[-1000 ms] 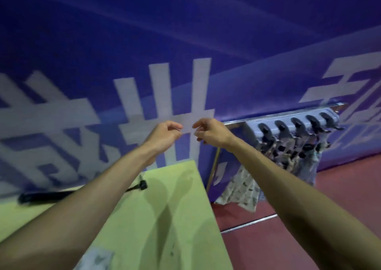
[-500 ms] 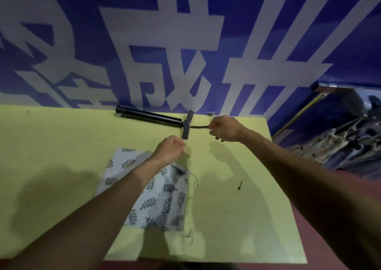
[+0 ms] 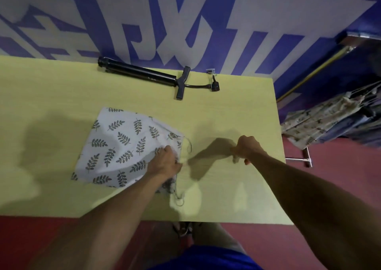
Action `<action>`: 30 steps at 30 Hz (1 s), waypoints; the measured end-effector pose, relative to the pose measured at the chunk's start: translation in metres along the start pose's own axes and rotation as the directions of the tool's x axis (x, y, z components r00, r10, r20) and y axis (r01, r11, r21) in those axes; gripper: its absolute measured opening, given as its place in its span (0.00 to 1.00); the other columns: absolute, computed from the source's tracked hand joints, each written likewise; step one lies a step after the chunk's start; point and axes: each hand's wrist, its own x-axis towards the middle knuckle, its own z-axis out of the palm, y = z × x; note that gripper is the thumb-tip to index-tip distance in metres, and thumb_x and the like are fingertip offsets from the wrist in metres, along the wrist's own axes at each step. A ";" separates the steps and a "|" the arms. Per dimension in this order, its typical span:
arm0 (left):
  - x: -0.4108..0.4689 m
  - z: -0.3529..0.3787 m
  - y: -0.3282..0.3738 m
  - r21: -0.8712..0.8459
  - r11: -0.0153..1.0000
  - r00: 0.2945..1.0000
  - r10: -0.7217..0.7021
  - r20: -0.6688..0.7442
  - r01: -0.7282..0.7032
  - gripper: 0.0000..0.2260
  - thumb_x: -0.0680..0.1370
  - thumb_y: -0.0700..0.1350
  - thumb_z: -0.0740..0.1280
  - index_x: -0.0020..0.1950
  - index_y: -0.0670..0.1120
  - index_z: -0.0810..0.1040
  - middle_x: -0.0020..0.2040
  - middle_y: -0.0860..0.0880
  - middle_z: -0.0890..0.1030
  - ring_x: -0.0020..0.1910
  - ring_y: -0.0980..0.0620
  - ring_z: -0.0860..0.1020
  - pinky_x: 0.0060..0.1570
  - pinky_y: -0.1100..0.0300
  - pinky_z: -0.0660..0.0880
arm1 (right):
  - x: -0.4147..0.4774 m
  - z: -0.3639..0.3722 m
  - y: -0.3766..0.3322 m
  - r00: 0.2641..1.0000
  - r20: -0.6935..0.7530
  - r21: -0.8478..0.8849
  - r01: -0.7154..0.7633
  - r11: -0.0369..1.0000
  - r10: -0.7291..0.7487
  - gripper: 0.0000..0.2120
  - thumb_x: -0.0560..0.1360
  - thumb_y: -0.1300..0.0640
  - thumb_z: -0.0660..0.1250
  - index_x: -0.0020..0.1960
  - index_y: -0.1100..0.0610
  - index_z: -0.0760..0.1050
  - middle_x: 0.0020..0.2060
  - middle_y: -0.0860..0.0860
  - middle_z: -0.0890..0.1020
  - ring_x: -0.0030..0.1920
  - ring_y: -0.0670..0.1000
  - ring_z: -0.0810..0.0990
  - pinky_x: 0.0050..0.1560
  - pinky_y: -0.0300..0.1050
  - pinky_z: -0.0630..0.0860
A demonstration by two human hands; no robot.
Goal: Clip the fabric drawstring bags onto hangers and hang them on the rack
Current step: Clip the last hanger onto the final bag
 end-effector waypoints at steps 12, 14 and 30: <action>-0.005 0.014 0.015 -0.148 0.986 0.994 -0.083 -0.069 0.072 0.11 0.81 0.44 0.57 0.61 0.40 0.70 0.51 0.45 0.76 0.44 0.51 0.74 0.40 0.61 0.70 | 0.023 0.018 0.004 0.976 -0.064 -0.063 0.206 0.977 -0.210 0.09 0.74 0.65 0.63 0.52 0.66 0.77 0.47 0.61 0.82 0.47 0.61 0.83 0.48 0.53 0.81; -0.007 0.010 0.024 -0.285 0.957 0.995 -0.081 -0.064 0.060 0.06 0.81 0.43 0.56 0.51 0.43 0.70 0.39 0.49 0.71 0.35 0.54 0.69 0.35 0.61 0.66 | 0.022 0.018 0.005 0.969 -0.011 -0.057 0.245 0.968 -0.246 0.08 0.75 0.62 0.65 0.52 0.64 0.78 0.46 0.59 0.82 0.46 0.59 0.83 0.48 0.50 0.81; -0.031 -0.073 0.136 -0.594 0.782 0.960 0.021 -0.278 -0.189 0.12 0.80 0.40 0.52 0.36 0.47 0.62 0.33 0.49 0.63 0.30 0.52 0.61 0.32 0.57 0.59 | -0.021 -0.082 -0.039 0.775 -0.132 0.445 0.604 0.661 -0.618 0.10 0.71 0.57 0.67 0.33 0.51 0.72 0.36 0.51 0.80 0.38 0.49 0.76 0.41 0.43 0.71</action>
